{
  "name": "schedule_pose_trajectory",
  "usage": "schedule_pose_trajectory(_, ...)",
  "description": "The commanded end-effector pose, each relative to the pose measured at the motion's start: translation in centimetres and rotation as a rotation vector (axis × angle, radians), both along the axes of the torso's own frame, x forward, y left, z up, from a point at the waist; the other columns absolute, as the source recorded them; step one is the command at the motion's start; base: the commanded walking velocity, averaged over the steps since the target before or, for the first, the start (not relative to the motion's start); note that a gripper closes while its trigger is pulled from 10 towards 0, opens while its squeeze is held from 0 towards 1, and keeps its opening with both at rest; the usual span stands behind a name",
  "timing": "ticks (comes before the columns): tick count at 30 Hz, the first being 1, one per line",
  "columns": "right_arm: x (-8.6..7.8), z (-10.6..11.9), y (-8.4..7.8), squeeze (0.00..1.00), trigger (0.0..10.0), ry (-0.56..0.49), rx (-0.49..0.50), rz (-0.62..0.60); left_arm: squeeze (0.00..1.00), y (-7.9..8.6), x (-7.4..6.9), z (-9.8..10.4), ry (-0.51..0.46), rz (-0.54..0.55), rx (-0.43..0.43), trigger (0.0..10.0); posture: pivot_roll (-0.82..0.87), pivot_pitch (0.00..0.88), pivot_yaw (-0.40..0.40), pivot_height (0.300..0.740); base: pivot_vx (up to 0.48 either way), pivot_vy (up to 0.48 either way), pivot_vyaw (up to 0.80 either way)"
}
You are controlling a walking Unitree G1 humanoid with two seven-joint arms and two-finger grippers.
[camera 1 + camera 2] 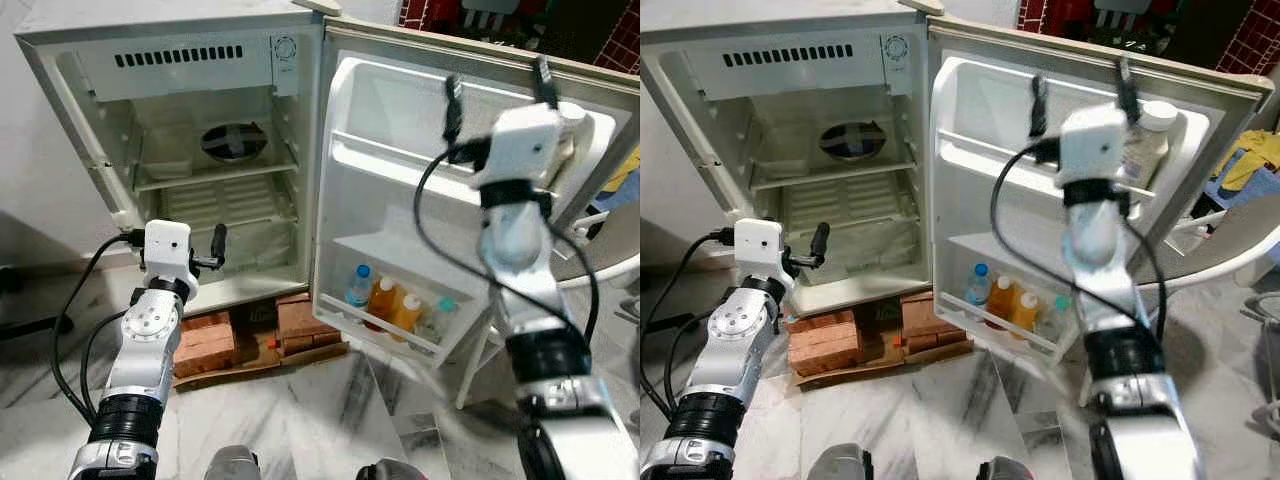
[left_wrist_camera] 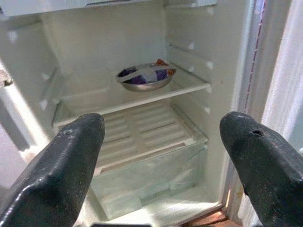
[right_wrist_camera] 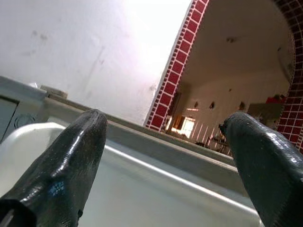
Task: Restocking fridge
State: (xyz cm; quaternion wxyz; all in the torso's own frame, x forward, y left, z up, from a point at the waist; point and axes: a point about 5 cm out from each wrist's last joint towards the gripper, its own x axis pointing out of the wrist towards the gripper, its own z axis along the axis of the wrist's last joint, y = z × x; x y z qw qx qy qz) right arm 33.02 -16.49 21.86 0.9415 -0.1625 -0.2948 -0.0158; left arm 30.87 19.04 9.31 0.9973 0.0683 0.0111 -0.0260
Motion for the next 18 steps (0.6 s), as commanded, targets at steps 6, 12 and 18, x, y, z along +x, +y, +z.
schedule_pose_trajectory(6, -0.7, 0.5, 1.3, 0.0, 10.0, -0.008, 0.019, 0.054, 0.0, -0.1, 0.4, 0.4, -0.015, -0.01, 0.009, 10.0, 0.09, 0.0, -0.006, 0.74, 0.0, 0.0, 0.0)
schedule_pose_trajectory(12, -1.8, -0.7, 3.6, 0.0, 10.0, 0.054, 0.047, 0.196, 0.0, -0.1, 0.4, 0.4, -0.012, -0.007, 0.007, 10.0, 0.09, 0.0, -0.008, 0.74, 0.0, 0.0, 0.0)
schedule_pose_trajectory(18, -2.6, -1.6, 4.6, 0.0, 10.0, 0.104, 0.049, 0.243, 0.0, -0.1, 0.4, 0.3, -0.007, -0.007, 0.008, 10.0, 0.09, 0.0, -0.008, 0.74, -0.257, 0.0, 0.0)
